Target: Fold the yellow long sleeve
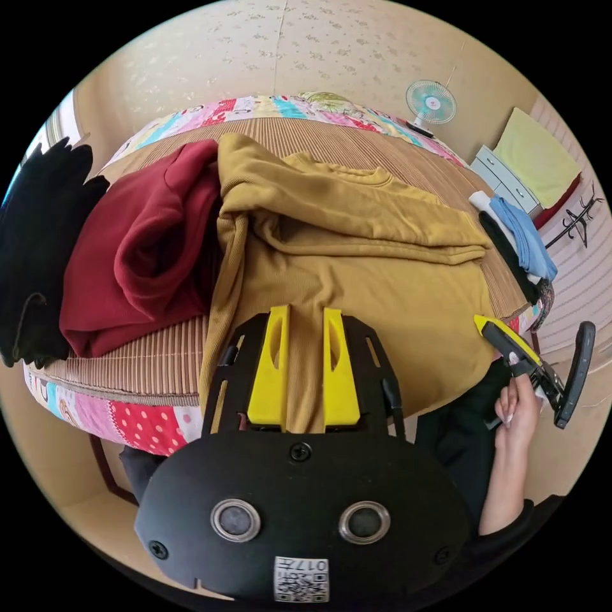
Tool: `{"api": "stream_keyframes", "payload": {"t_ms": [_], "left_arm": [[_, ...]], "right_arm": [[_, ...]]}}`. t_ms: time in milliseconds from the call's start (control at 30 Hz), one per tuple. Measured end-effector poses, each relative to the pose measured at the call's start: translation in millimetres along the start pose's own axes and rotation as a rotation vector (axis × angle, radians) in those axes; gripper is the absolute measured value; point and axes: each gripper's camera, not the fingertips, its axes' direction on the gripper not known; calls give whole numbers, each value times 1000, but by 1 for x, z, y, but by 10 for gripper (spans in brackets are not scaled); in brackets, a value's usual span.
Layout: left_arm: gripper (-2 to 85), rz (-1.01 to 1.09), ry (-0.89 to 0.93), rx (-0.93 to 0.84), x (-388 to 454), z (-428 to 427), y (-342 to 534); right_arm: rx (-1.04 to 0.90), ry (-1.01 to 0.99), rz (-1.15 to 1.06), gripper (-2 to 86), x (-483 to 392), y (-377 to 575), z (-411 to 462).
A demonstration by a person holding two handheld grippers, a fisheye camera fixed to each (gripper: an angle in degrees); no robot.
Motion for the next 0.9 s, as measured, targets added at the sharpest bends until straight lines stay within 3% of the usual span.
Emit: {"api": "stream_keyframes", "payload": {"t_ms": [67,300,567,733,900], "left_arm": [[86,23,-52,-18,12,0,-17],[80,2,-69,-1,6,12,-103],[51,-167,196,98,-66,28,-175],[50,-95,56,114,-34,14,-183],[50,-99,70,118,-34,3,-182]], "right_arm": [[-3,78,-23,77,-9,-15,9],[-128,-24,-7,73,-16,-117,55],[-96,101,-167,57,-67,-195,111],[-85,185,-222,50,-91,-200,117],[-85,210,-226,52,-98,-198,111]]}}
